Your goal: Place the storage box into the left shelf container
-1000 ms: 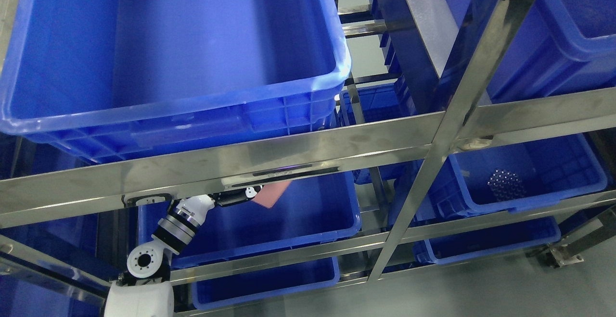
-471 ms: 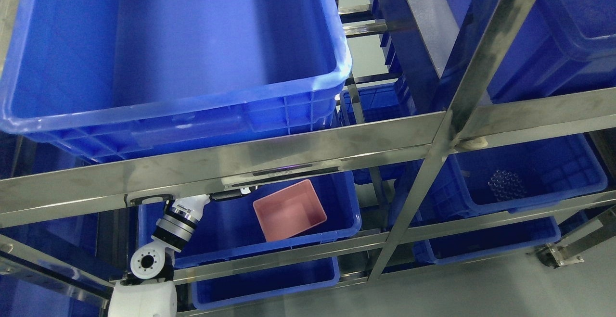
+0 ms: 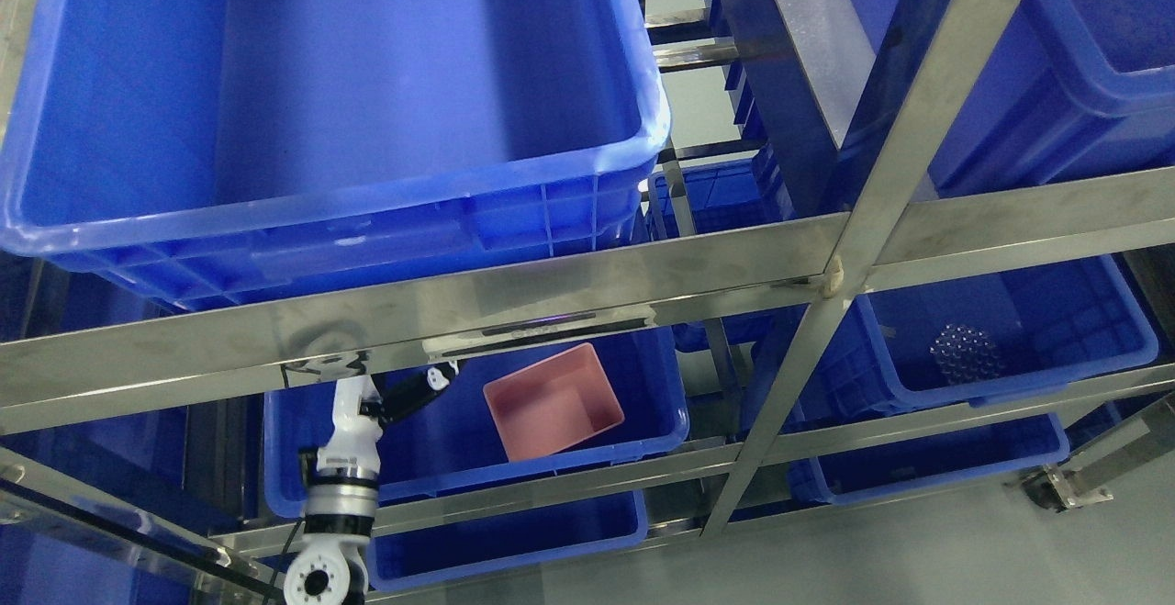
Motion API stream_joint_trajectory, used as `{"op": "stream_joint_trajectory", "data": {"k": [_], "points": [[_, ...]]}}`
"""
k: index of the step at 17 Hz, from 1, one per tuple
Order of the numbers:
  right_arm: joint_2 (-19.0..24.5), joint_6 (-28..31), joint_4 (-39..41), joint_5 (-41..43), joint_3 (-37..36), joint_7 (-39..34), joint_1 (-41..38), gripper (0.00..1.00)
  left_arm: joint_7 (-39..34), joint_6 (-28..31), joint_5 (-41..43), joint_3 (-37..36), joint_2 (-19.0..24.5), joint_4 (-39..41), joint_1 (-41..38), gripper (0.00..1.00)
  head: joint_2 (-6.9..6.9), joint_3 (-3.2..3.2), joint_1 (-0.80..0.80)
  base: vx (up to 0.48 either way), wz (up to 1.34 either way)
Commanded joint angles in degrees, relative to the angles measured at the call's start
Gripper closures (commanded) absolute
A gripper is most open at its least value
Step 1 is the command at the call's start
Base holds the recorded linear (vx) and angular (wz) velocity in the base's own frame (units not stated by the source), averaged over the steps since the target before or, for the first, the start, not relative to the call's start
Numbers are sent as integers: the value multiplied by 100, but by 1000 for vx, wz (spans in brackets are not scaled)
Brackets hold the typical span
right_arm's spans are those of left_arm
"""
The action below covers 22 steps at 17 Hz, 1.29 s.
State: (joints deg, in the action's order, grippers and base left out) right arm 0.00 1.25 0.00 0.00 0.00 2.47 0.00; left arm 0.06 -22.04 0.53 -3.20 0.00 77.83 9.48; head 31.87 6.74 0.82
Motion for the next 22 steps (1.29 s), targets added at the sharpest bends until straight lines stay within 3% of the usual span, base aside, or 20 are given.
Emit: {"op": "stream_joint_trajectory", "data": {"k": [1,14,22], "points": [[-100,-2,100,-9,-26,-1,-53,0,-173,-291,-202,-656,100,1120,-877,0,0,0,0,0,0],[-100,-2,100,-9,-26,-1,-53,0,-226,-969,-202,249,100,1296,-1396,0,0,0,0,-1,1],[-100,-2,100,-9,-26,-1,-53,0,-208,-925,-211,13,100,1287,-1545,0,0,0,0,-2,17]]}}
